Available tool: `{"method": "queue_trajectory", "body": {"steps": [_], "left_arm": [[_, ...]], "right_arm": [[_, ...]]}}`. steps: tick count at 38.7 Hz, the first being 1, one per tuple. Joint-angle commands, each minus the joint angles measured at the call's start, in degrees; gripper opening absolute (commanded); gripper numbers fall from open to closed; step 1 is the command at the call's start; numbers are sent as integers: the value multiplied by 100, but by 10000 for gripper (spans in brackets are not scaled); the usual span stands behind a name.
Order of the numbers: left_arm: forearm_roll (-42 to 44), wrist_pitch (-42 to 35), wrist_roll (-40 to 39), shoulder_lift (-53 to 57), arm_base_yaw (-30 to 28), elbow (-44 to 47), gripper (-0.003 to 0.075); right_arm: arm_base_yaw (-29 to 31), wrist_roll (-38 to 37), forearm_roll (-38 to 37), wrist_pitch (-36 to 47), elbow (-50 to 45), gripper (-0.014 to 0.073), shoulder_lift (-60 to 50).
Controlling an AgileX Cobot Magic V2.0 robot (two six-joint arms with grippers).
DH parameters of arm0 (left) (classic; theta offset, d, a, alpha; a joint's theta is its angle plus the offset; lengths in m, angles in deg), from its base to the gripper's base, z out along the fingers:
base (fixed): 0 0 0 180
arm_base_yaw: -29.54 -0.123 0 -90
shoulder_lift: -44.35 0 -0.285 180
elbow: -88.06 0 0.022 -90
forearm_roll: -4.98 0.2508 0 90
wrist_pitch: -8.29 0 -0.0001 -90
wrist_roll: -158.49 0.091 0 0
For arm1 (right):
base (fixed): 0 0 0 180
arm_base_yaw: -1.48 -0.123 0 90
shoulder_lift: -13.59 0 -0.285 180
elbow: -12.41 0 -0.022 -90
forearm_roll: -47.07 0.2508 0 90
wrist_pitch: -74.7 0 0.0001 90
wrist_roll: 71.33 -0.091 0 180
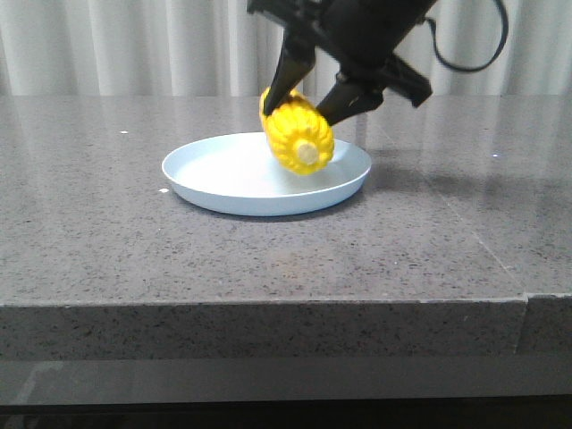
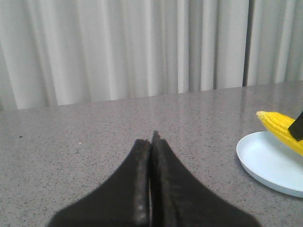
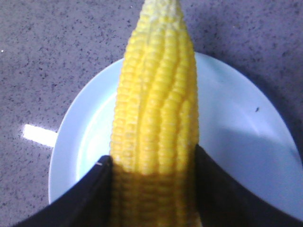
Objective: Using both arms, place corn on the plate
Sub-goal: 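Lift the corn with the right gripper and lower it onto the plate, then open the right gripper and raise it off the corn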
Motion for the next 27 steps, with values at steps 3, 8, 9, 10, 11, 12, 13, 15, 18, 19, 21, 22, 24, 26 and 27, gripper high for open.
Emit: {"method": "queue_trajectory", "body": {"steps": [3, 8, 9, 10, 11, 12, 13, 15, 18, 19, 21, 22, 24, 26, 27], "left_arm": [[5, -479, 0, -75, -30, -140, -20], [5, -479, 0, -75, -30, -140, -20], [5, -479, 0, -75, -30, -140, -20], [5, -479, 0, -75, -30, -140, -20], [5, -479, 0, -75, -30, -140, -20], [5, -479, 0, -75, -30, -140, -20], [5, -479, 0, -75, -30, -140, -20], [5, -479, 0, -75, -30, -140, -20], [5, -479, 0, -75, -30, -140, -20], [5, -479, 0, -75, -30, -140, -20], [5, -479, 0, -75, -30, -140, -20], [5, -479, 0, -75, -30, -140, -20], [5, -479, 0, -75, -30, -140, -20], [5, -479, 0, -75, -30, -140, -20], [5, -479, 0, -75, -30, -140, -20]], "right_arm": [[8, 36, 258, 322, 200, 143, -179], [8, 36, 258, 300, 200, 367, -205], [8, 36, 263, 295, 200, 427, -211], [8, 36, 265, 279, 200, 485, -225], [8, 36, 265, 271, 200, 525, -235], [8, 36, 265, 256, 200, 561, -242], [8, 36, 265, 245, 200, 603, -257], [8, 36, 259, 207, 200, 654, -327], [22, 68, 240, 200, 200, 662, -506], [35, 79, 216, 226, 200, 662, -584], [76, 137, 186, 253, 200, 662, -796], [111, 153, 173, 266, 200, 662, -895], [196, 178, 127, 259, 200, 657, -1130], [306, 233, 36, 196, 200, 639, -1361], [373, 287, -17, 137, 200, 620, -1483]]}}
